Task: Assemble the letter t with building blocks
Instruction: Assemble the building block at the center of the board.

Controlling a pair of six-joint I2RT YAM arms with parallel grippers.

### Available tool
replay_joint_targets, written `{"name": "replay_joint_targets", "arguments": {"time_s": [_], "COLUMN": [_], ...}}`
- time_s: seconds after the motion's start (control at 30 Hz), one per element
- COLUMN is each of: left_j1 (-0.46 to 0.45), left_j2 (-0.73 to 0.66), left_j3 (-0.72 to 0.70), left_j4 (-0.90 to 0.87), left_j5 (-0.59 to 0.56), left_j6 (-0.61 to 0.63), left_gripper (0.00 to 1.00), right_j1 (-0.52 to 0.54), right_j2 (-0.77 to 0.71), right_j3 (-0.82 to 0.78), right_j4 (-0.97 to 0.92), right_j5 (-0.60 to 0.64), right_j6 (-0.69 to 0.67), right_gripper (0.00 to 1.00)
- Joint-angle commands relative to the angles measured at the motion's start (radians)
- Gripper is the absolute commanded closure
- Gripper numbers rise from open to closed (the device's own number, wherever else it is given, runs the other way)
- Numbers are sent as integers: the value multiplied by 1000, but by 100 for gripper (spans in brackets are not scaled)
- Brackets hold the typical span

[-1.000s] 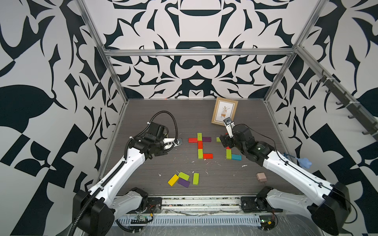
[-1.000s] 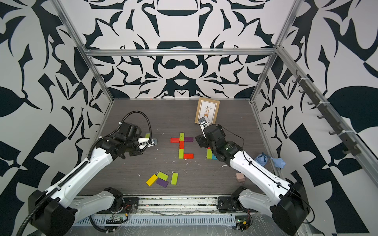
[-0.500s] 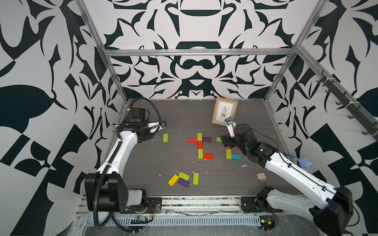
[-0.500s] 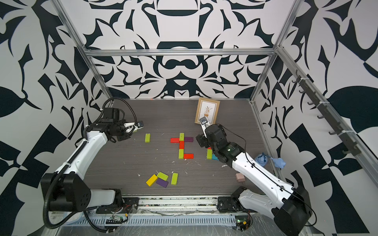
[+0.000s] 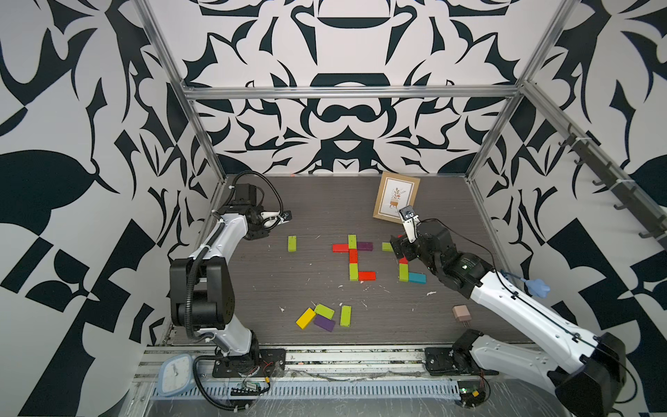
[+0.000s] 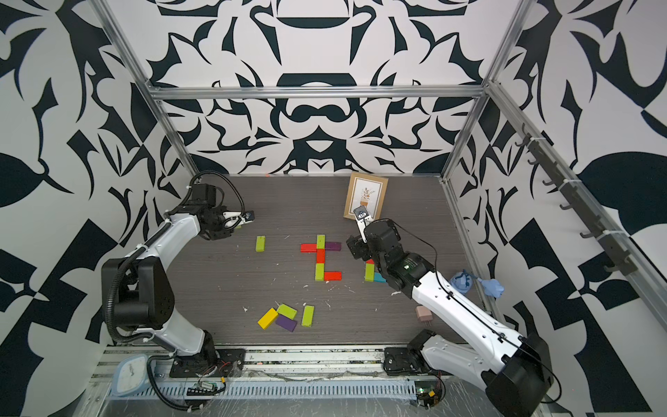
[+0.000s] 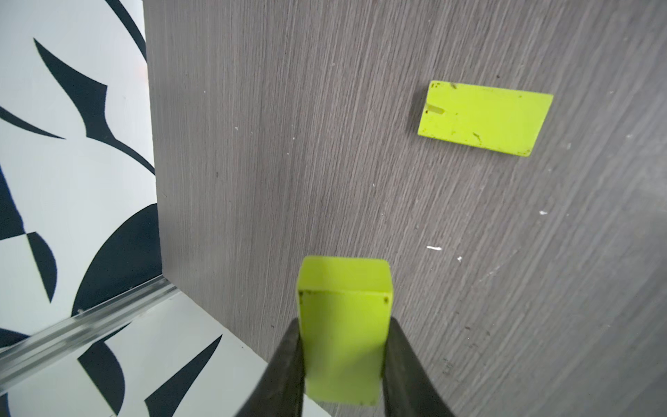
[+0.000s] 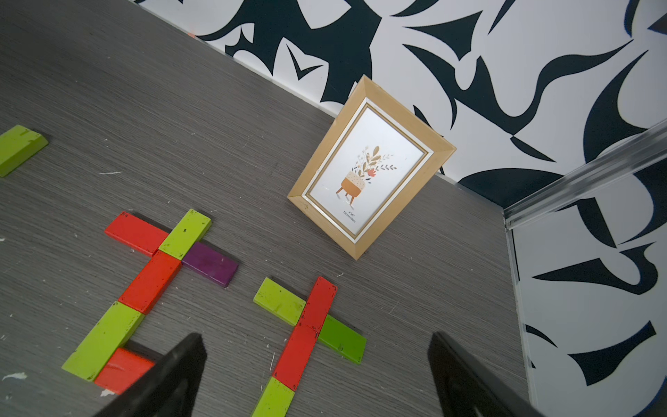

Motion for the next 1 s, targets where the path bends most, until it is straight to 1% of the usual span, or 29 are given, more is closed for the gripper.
{"name": "replay_joint_targets", "arguments": {"time_s": [0.0,0.07,0.23,0.5,0.8,0.97], "left_j1": [1,-1,-4,-39,-38,-38], "left_j2": [35,48,53,89,129,139], "left_j3": [25,23,-6,-58,-64,-99], "left_j4": [2,-1,-14,15,27,58], "left_j5": [-19,-20,27,47,87,104], "left_j6": [42,42,60,45,12,2], "left_gripper": [80,80,79,79,79,80], "right_j1": [1,1,0,1,1,1], "right_j2": [-10,-13,-1,9,5,-9], "right_j3": [11,10,13,13,17,17], "right_j4": [25,26,28,19,5,2], "right_j5": [26,48,112,118,131,138], "right_j6": [24,32,33,41,43,42], "right_gripper": [0,0,1,0,1,0]}}
